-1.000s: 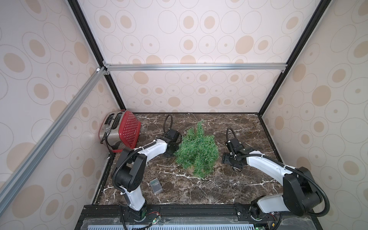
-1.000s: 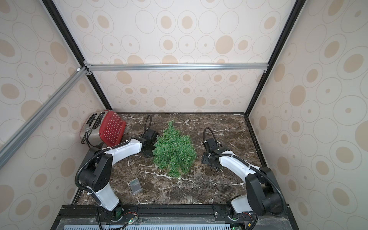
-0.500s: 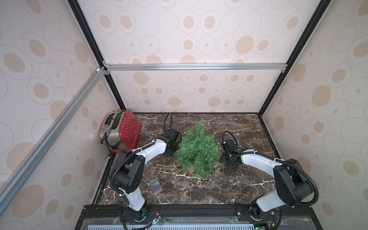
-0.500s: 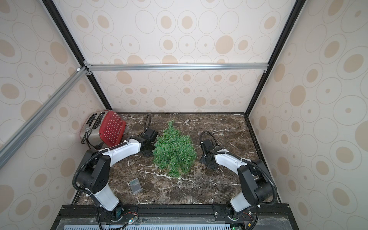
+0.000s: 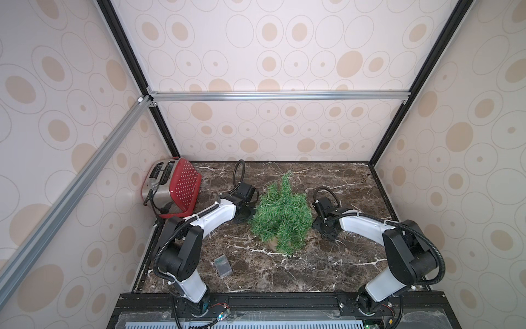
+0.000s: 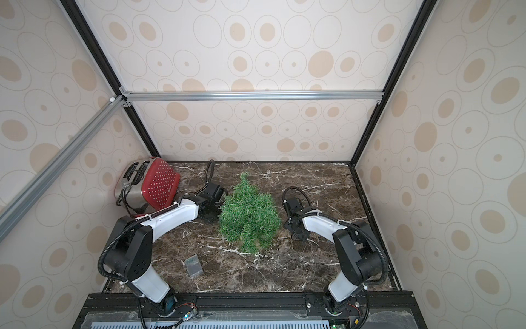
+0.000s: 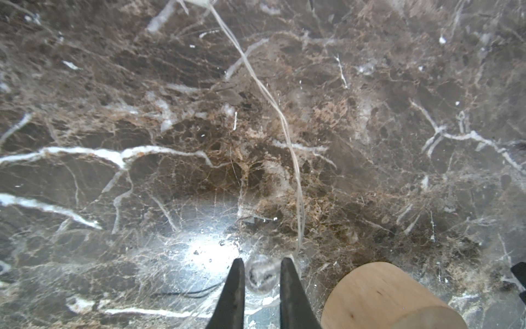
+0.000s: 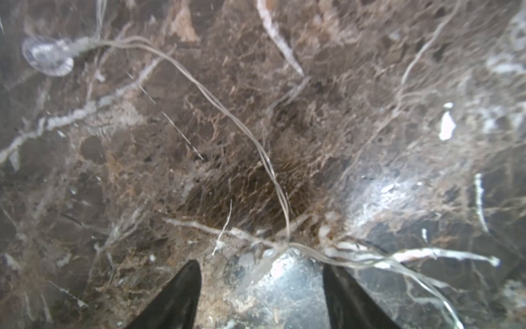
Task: Wrap string light around the christmas tree
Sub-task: Pick up the Christmas tree at the center of the board.
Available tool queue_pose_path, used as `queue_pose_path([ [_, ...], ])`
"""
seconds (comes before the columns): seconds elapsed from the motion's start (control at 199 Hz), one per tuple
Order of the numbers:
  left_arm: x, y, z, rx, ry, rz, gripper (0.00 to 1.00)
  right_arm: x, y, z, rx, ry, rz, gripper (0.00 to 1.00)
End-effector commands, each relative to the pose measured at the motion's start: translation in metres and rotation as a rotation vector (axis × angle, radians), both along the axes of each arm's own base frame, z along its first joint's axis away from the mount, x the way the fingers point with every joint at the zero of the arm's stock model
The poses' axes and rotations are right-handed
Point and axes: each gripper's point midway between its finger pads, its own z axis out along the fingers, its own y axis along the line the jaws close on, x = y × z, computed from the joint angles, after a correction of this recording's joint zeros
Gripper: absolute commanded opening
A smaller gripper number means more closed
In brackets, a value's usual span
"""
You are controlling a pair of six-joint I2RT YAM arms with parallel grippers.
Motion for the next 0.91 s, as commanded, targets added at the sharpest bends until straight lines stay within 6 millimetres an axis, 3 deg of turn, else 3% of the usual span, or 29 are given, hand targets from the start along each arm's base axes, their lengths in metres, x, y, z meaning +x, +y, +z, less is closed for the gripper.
queue_pose_path([
  [0.0, -0.001, 0.001, 0.008, 0.014, -0.004, -0.017, 0.07, 0.000, -0.006, 0.005, -0.036, -0.014, -0.046, 0.73],
  [0.101, 0.000, -0.001, 0.009, 0.009, -0.006, -0.019, 0.07, -0.001, -0.010, 0.000, -0.058, 0.000, -0.062, 0.70],
  [0.297, 0.001, 0.001, 0.009, 0.021, -0.006, -0.025, 0.07, 0.002, -0.007, -0.010, -0.064, 0.031, -0.078, 0.56],
  [0.625, 0.004, 0.008, 0.023, 0.063, -0.038, -0.029, 0.08, 0.000, -0.014, -0.003, -0.087, 0.019, -0.090, 0.22],
  [0.725, 0.006, 0.011, 0.034, 0.094, -0.044, -0.049, 0.08, 0.006, -0.014, 0.011, -0.108, 0.007, -0.048, 0.14],
  [0.841, 0.010, 0.015, 0.052, 0.112, -0.085, -0.041, 0.08, 0.018, -0.017, 0.044, -0.147, -0.081, 0.020, 0.00],
  [0.902, 0.013, 0.015, 0.063, 0.100, -0.111, -0.039, 0.08, 0.023, -0.020, 0.063, -0.166, -0.139, 0.044, 0.00],
])
